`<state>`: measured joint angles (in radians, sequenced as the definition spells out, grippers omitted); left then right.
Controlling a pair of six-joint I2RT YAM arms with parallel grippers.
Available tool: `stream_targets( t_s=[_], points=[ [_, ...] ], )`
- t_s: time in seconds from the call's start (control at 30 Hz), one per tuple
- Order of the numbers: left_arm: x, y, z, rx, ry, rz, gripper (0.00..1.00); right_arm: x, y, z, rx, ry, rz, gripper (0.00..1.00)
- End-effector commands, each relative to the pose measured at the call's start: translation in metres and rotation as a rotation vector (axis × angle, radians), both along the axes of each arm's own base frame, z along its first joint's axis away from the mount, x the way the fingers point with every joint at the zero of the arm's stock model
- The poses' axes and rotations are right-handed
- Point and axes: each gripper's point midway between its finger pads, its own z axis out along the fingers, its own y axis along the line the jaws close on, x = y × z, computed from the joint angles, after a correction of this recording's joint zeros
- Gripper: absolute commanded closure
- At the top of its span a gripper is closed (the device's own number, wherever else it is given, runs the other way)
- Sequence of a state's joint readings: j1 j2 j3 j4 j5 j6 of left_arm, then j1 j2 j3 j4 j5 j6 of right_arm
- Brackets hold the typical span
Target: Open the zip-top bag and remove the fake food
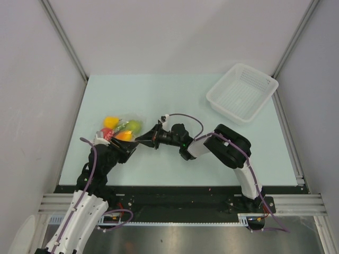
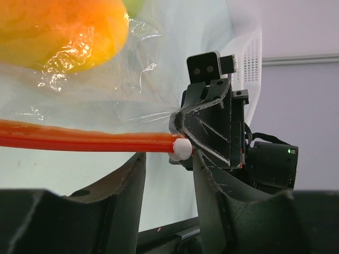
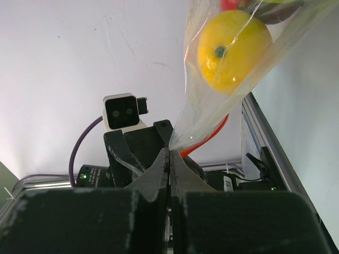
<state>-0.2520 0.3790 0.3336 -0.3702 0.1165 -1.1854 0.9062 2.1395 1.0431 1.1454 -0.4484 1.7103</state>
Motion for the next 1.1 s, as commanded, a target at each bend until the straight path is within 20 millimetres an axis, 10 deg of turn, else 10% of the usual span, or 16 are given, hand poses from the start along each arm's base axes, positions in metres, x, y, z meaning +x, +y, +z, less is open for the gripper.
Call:
stream_targets(
  t_s=[0.0,1.07],
  points=[
    [0.008,0.003,0.007,-0.01,-0.041,0.028,0.57,-0.009,-0.001,0.038,0.105,-0.058,-0.001,1.0],
    [0.004,0.034,0.002,0.119,-0.047,0.147,1.0,-0.026,-0.005,0.02,0.087,-0.046,0.069,1.0]
  ],
)
